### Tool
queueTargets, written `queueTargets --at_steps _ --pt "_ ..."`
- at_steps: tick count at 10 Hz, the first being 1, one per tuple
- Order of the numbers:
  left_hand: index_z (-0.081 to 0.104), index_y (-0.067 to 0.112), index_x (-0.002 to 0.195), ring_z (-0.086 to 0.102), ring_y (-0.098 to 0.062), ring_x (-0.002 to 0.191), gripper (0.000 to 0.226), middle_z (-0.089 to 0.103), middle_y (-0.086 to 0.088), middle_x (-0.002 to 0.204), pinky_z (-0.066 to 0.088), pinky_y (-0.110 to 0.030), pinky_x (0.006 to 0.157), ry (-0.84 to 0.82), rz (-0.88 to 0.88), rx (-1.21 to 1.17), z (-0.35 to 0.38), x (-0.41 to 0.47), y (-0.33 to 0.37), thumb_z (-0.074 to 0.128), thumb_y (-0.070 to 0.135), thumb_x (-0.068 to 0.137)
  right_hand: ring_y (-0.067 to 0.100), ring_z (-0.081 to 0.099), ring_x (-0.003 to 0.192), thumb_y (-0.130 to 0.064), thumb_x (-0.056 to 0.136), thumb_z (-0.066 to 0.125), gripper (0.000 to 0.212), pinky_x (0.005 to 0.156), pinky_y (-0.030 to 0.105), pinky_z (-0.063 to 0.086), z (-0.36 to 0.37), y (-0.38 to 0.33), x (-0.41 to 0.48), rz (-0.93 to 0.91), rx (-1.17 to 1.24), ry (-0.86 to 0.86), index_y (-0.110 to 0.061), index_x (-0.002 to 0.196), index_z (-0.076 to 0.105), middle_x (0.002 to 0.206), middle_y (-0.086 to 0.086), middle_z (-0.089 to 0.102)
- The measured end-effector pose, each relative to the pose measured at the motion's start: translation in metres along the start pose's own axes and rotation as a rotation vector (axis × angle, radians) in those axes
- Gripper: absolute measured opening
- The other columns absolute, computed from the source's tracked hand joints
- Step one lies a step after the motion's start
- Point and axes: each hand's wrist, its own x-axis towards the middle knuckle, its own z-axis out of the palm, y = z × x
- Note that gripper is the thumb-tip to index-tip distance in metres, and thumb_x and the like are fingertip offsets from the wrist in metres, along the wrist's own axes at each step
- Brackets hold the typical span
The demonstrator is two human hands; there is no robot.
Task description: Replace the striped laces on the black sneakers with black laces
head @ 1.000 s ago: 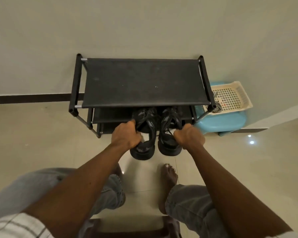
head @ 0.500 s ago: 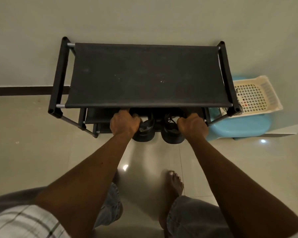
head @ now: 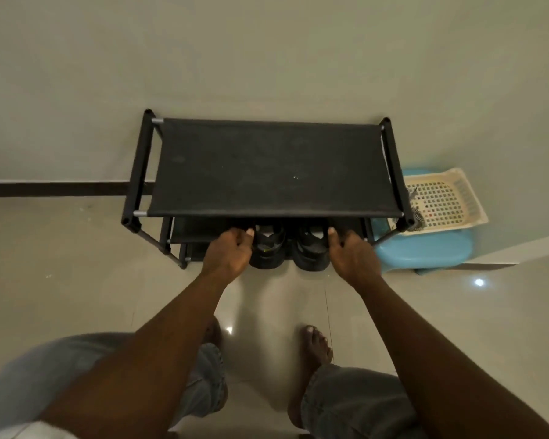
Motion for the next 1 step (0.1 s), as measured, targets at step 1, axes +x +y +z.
queueTargets --at_steps 1 --pt "0.069 0.016 0.105 0.065 -0.032 0.104 0.039 0.07 -0.006 0.101 0.041 -0.033 0.081 0.032 0.08 0.074 -0.0264 -0.0255 0.0102 0.045 0.046 0.109 0.039 0.065 0.109 -0.046 0.106 0.044 0.041 0.084 0.039 0.046 -0.024 -0.0075 -0.0232 -0.117 0.012 -0.008 -0.012 0.117 0.064 0.112 0.016 0.071"
